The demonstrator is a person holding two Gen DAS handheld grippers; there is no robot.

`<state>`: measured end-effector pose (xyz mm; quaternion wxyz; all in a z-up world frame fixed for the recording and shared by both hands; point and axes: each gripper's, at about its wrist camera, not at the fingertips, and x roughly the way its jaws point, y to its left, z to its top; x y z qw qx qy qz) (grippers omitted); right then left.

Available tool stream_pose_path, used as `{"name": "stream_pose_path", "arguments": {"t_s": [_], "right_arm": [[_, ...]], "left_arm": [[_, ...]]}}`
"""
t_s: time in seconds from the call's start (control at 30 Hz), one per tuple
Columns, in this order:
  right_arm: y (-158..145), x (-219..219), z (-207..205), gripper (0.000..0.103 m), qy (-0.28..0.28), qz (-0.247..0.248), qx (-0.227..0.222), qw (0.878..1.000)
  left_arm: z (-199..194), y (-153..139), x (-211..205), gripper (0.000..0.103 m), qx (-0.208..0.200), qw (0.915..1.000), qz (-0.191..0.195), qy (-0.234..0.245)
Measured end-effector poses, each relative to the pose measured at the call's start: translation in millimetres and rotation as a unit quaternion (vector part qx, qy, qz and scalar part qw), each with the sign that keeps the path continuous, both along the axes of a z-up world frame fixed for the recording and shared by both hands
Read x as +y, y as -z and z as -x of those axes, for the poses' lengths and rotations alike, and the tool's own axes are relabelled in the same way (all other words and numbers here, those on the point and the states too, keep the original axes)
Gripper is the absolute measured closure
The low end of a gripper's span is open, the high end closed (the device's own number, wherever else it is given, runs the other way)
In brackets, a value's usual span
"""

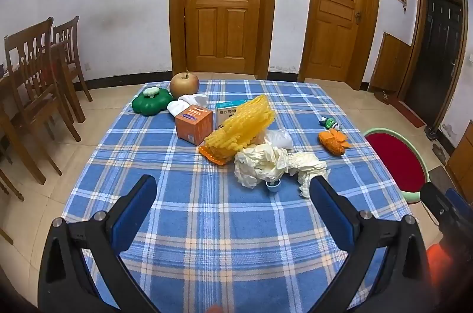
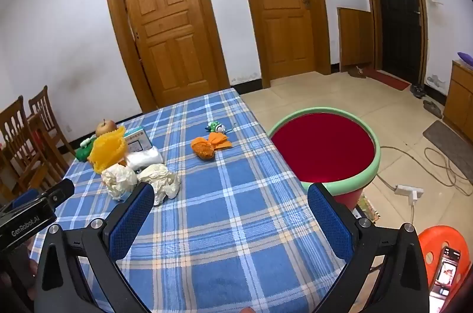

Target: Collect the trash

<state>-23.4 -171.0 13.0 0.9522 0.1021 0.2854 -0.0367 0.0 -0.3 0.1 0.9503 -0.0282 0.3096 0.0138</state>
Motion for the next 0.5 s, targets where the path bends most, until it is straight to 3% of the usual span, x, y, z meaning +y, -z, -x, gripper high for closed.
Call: {"name": "stream_pose_path", "arguments": {"t_s": [0.5], "right_arm": [[-5.9, 4.8, 4.6, 0.000, -0.001, 0.009, -0.002, 1.000]], "left_arm": [[-3.4, -0.5, -0.8, 0.002, 0.005, 0.9999, 0.010, 0.000]]}}
